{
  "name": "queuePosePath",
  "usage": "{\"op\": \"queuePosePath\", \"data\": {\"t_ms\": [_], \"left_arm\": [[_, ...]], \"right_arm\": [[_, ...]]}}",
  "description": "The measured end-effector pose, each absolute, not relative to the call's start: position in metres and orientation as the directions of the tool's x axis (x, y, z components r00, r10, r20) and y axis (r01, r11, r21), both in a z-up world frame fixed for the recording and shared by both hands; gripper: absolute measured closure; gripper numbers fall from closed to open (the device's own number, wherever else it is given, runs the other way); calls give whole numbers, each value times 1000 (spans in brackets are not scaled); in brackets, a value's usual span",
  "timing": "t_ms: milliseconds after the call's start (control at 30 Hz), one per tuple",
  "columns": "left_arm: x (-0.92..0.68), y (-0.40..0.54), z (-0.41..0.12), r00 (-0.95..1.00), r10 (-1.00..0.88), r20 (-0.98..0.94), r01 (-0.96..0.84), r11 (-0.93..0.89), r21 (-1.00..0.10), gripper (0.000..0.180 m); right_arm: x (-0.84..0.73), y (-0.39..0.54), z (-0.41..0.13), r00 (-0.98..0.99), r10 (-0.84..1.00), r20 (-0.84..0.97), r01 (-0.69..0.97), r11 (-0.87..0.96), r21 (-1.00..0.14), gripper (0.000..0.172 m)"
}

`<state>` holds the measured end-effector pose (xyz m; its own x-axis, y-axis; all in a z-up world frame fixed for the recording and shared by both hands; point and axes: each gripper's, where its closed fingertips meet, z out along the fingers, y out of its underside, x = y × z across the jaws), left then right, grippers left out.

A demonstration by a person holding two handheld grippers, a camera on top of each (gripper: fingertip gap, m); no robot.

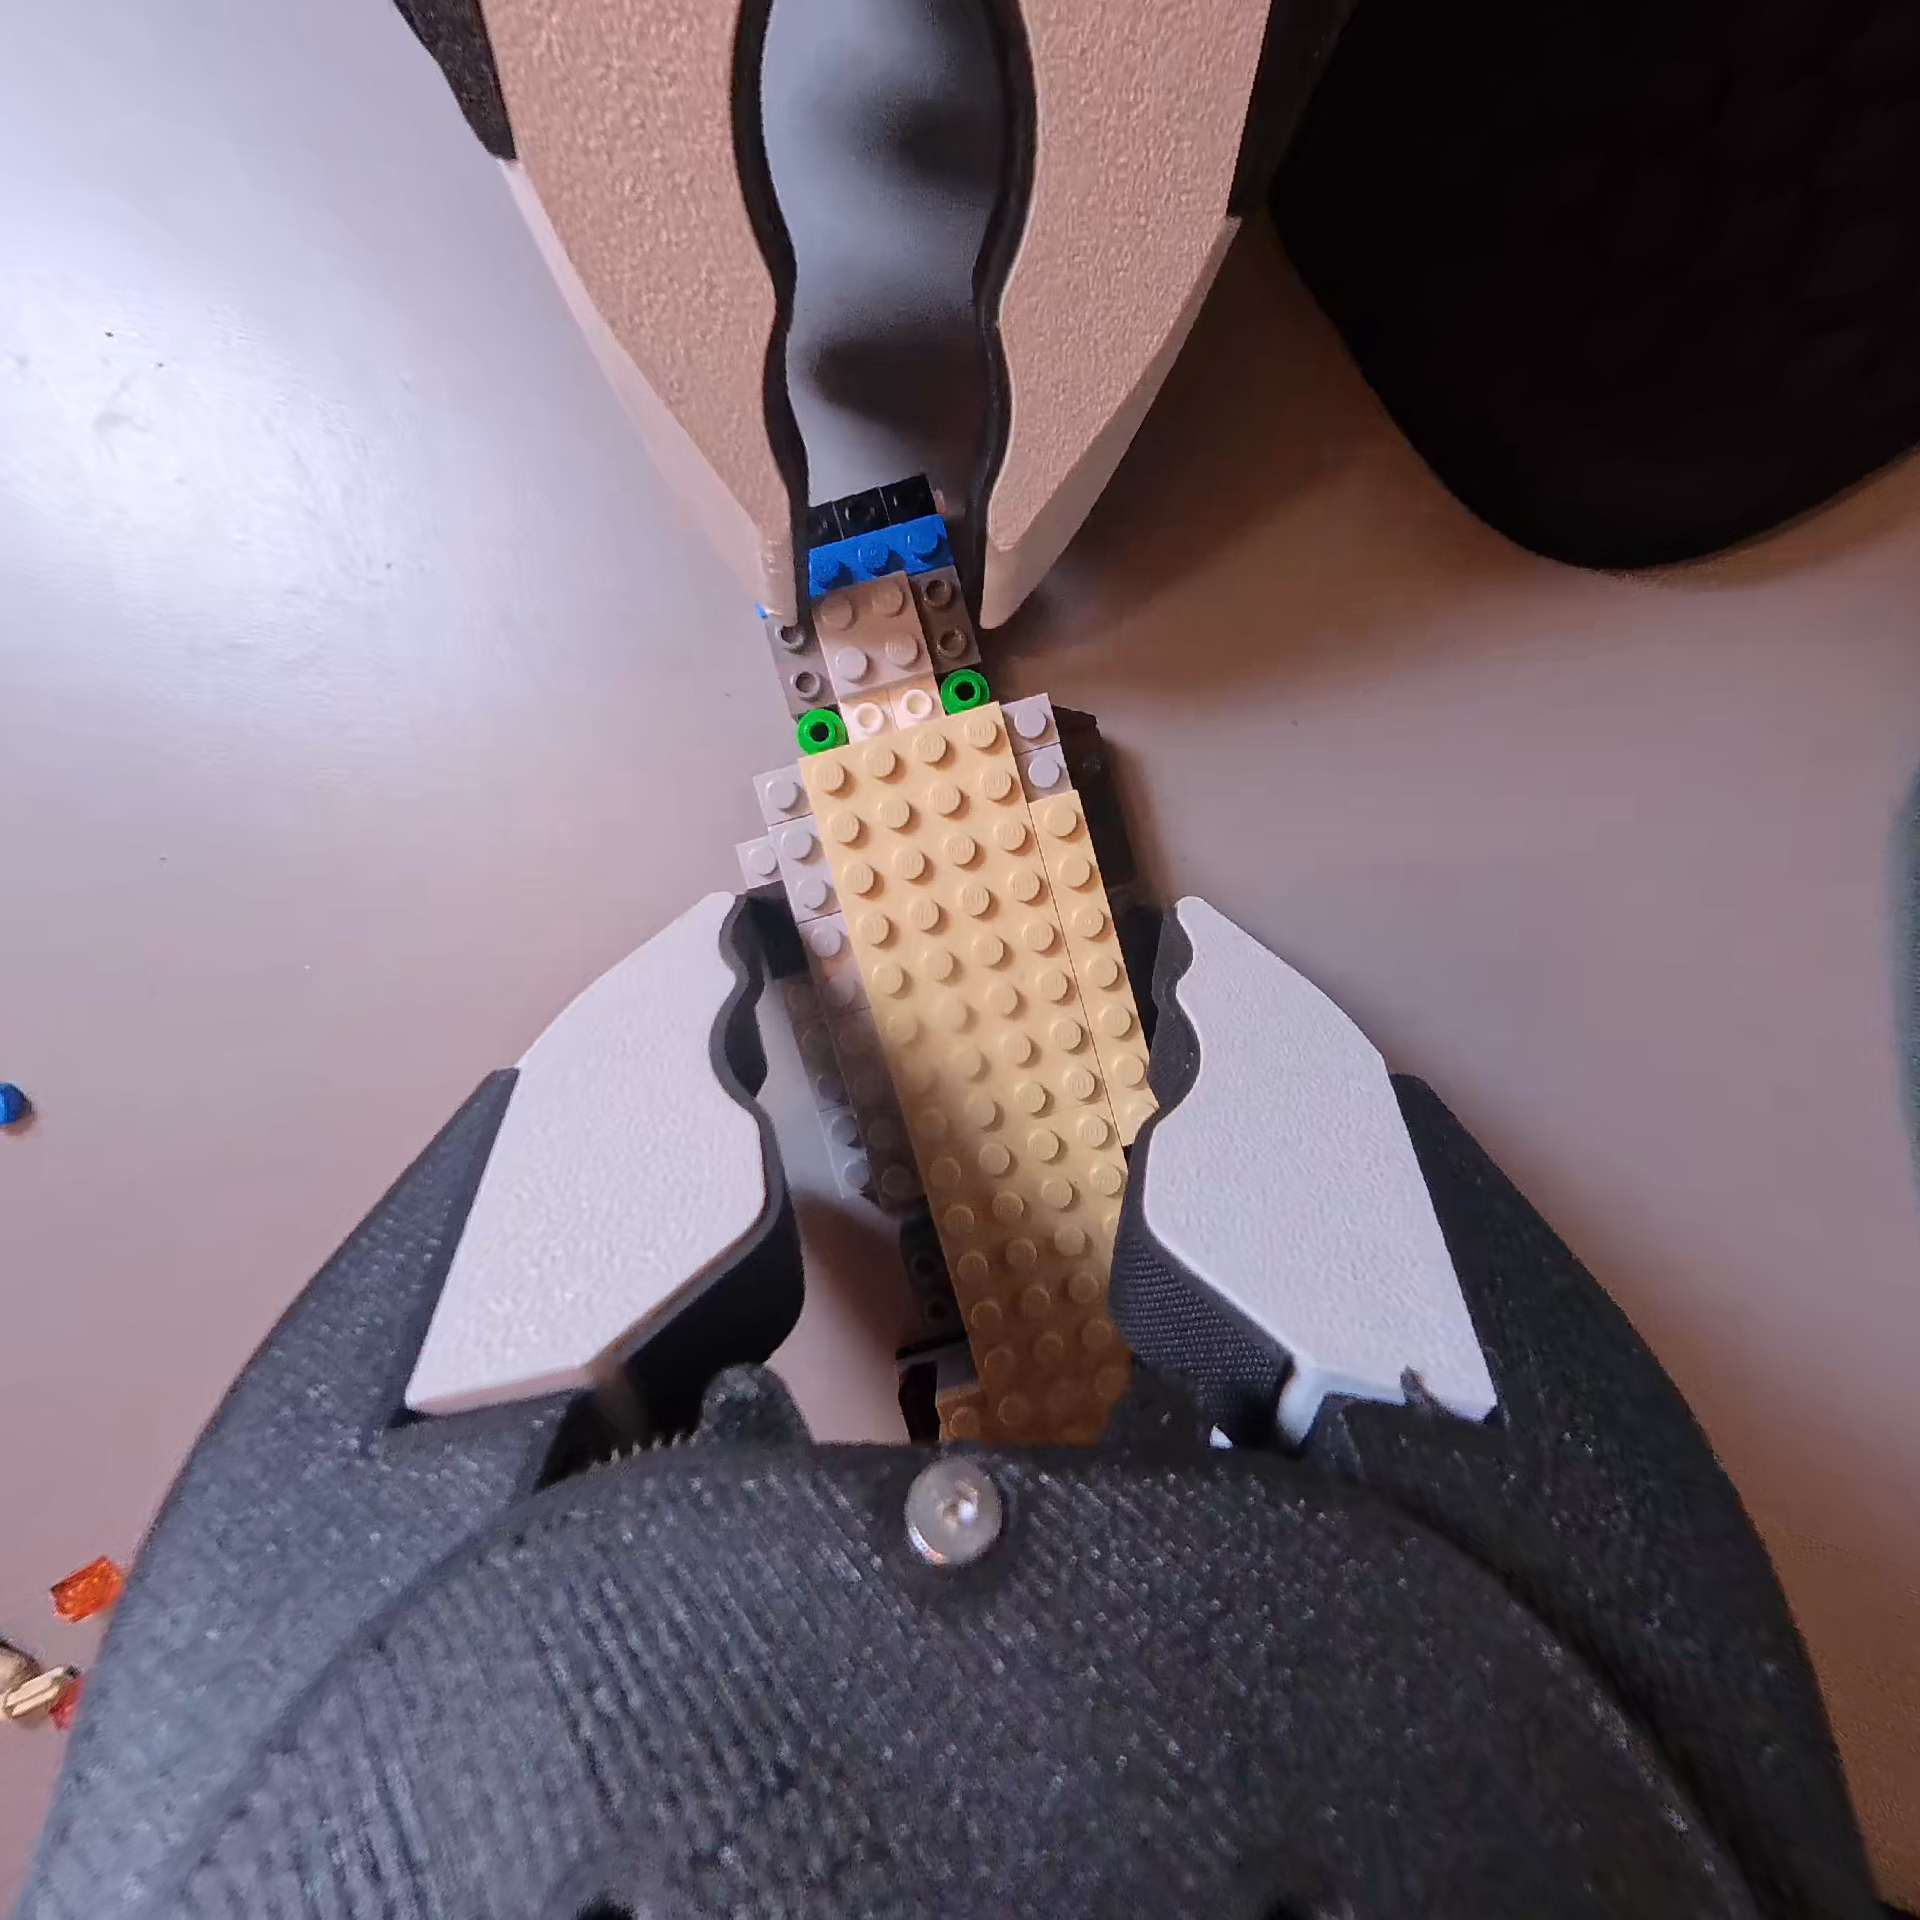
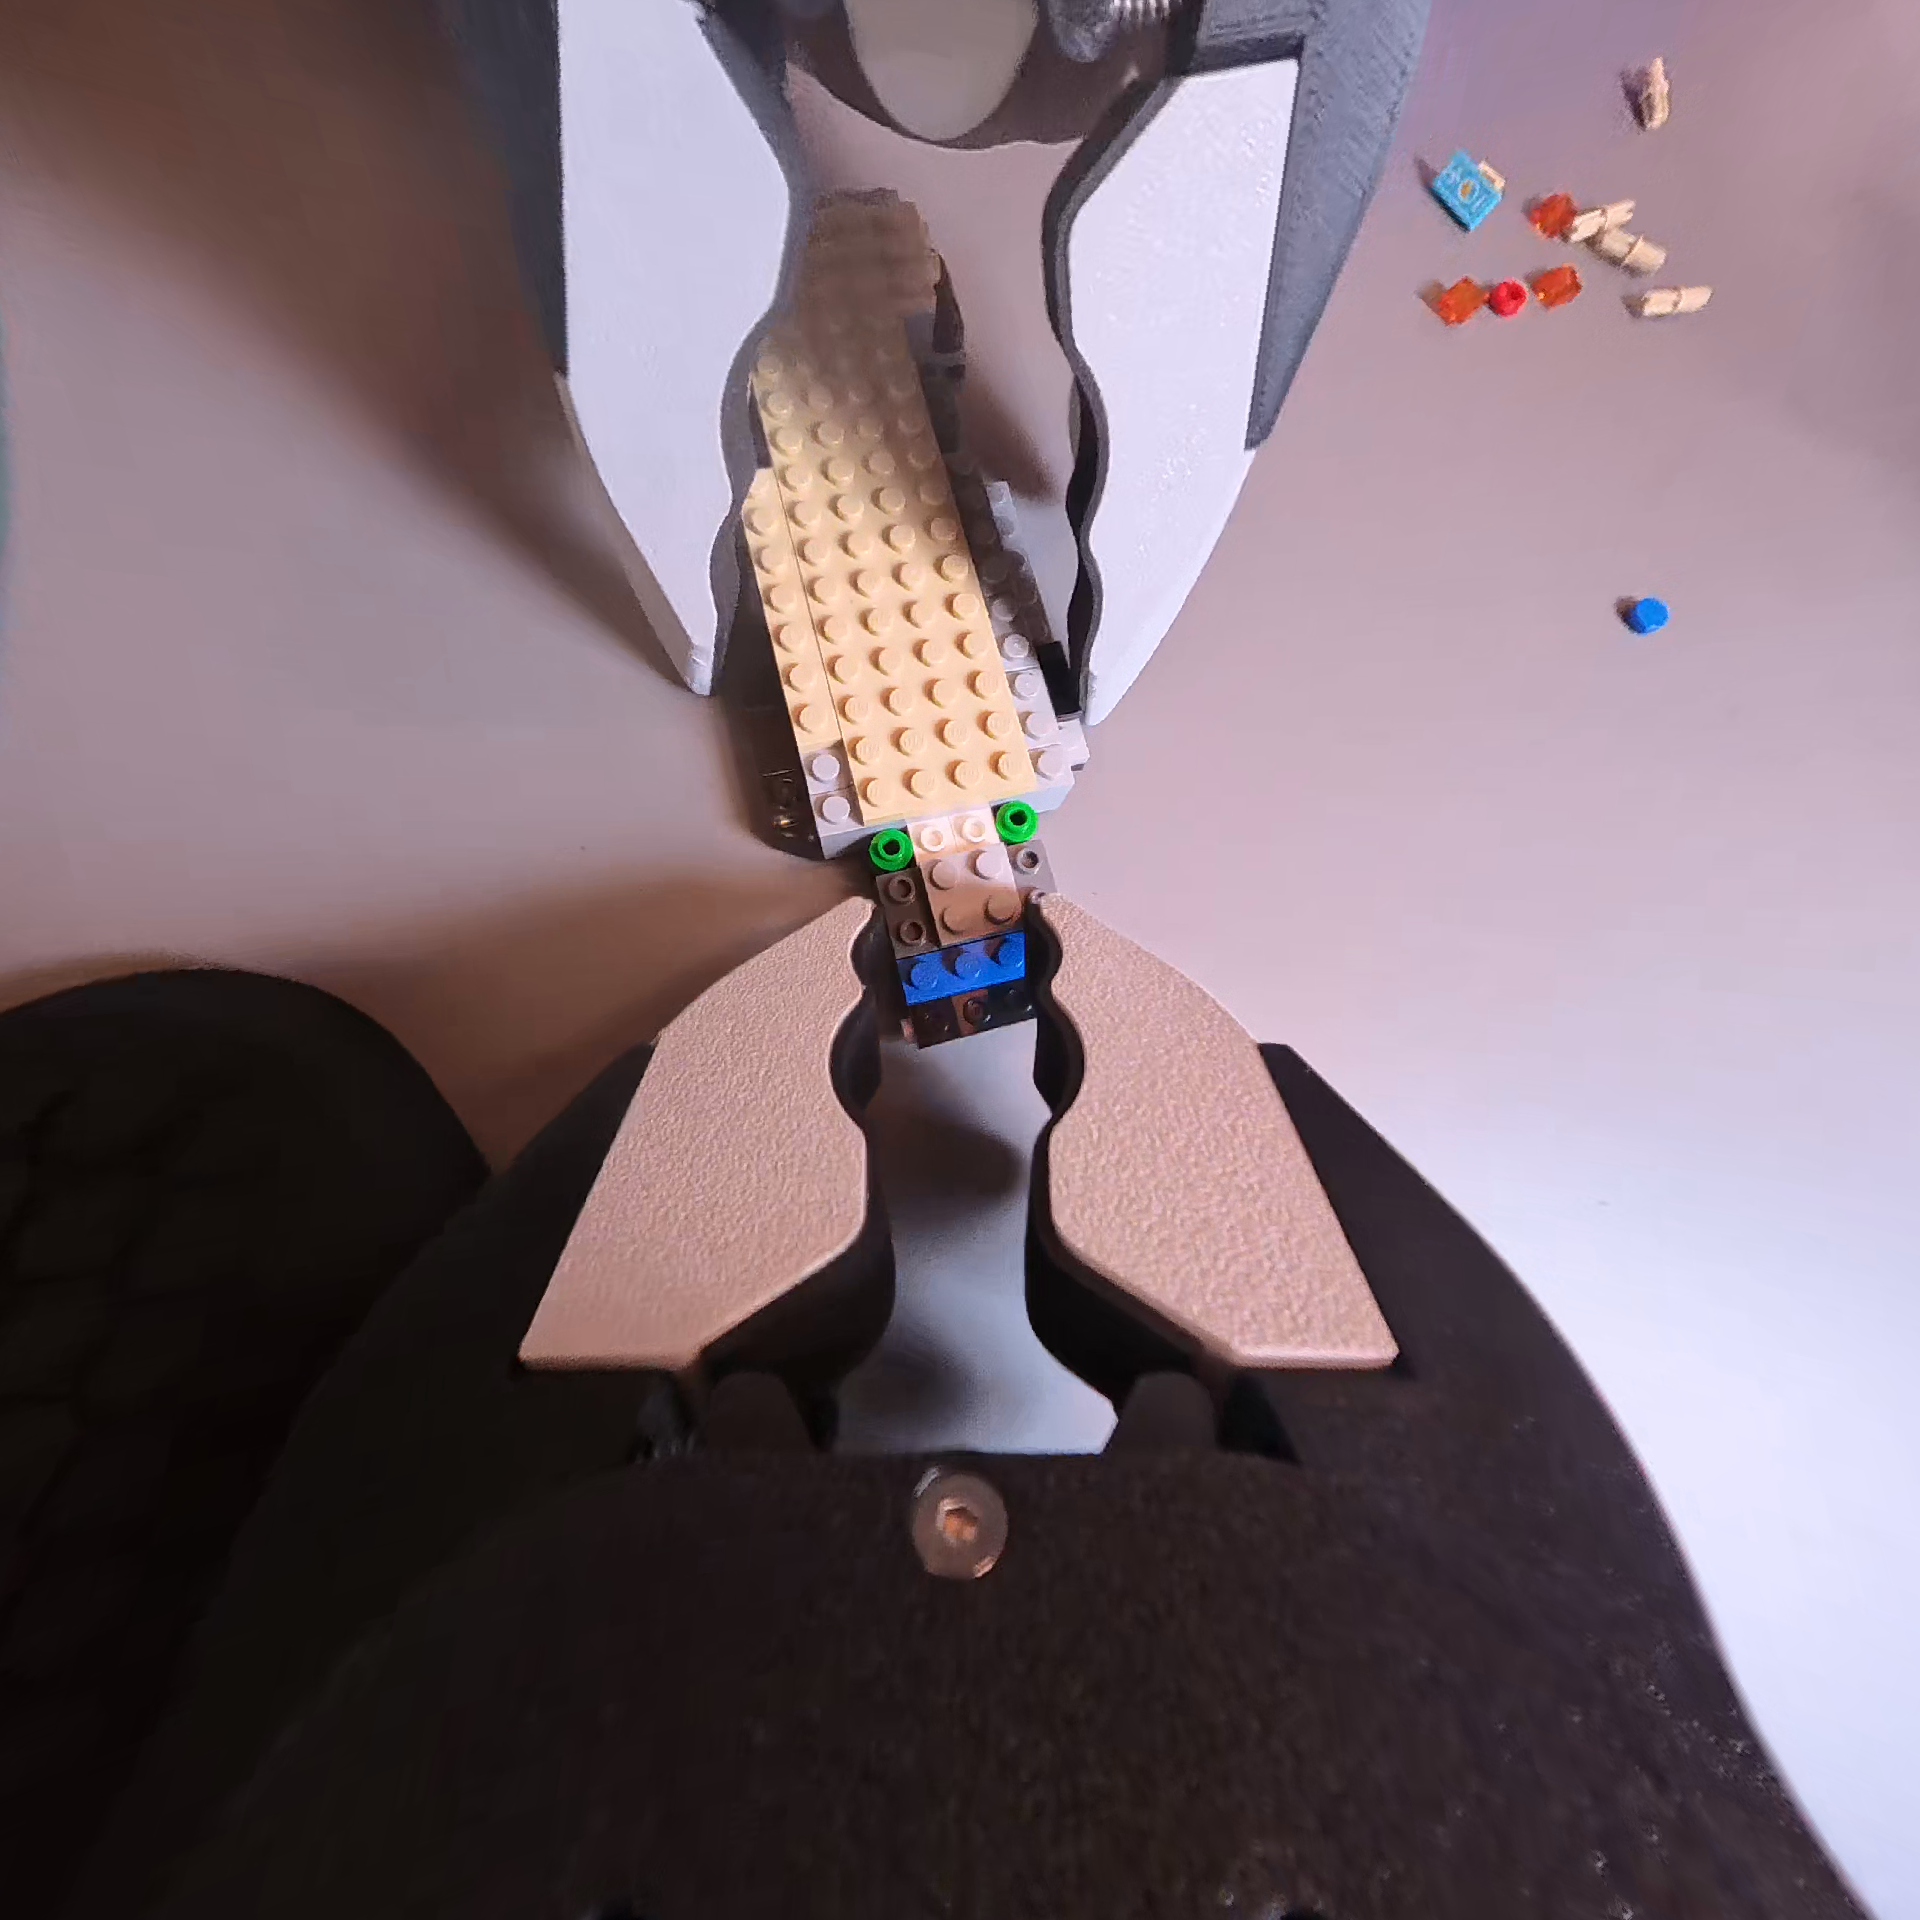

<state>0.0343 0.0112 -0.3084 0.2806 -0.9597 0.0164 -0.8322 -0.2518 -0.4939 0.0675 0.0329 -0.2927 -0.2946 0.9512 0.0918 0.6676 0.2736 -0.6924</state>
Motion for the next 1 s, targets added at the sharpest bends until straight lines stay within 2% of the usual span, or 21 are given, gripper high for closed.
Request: {"op": "queuePosePath", "data": {"t_ms": [167, 400, 433, 500, 533, 600, 700, 767, 800, 1000], "left_arm": [[35, 12, -308, 312, -950, 14, -818, -275, -505, 108], [36, 14, -308, 355, -935, 15, -800, -312, -513, 110], [36, 14, -308, 354, -935, 15, -799, -310, -516, 110], [36, 16, -308, 367, -930, 6, -788, -314, -529, 110], [37, 20, -308, 385, -923, 9, -774, -328, -541, 110], [38, 21, -308, 379, -925, 5, -782, -323, -533, 110], [38, 20, -308, 377, -926, 10, -773, -321, -547, 110], [38, 20, -308, 377, -926, 11, -773, -321, -547, 110], [38, 20, -308, 378, -926, 11, -774, -322, -544, 110], [39, 21, -308, 414, -910, 7, -761, -350, -547, 110]], "right_arm": [[66, 33, -293, -257, 962, 98, 691, 253, -677, 147], [62, 29, -289, -176, 984, 34, 624, 138, -769, 149], [61, 29, -288, -160, 987, 24, 614, 119, -780, 157], [57, 20, -281, -178, 984, -20, 572, 87, -816, 160], [52, 5, -271, -228, 971, -77, 521, 55, -852, 172], [45, -7, -265, -261, 964, -59, 500, 83, -862, 172], [50, 19, -260, -171, 985, -12, 506, 77, -859, 170], [62, 35, -269, -128, 992, 13, 569, 84, -818, 150], [66, 38, -274, -115, 993, 26, 593, 89, -801, 148], [66, 38, -290, -71, 997, 37, 657, 75, -750, 149]]}}
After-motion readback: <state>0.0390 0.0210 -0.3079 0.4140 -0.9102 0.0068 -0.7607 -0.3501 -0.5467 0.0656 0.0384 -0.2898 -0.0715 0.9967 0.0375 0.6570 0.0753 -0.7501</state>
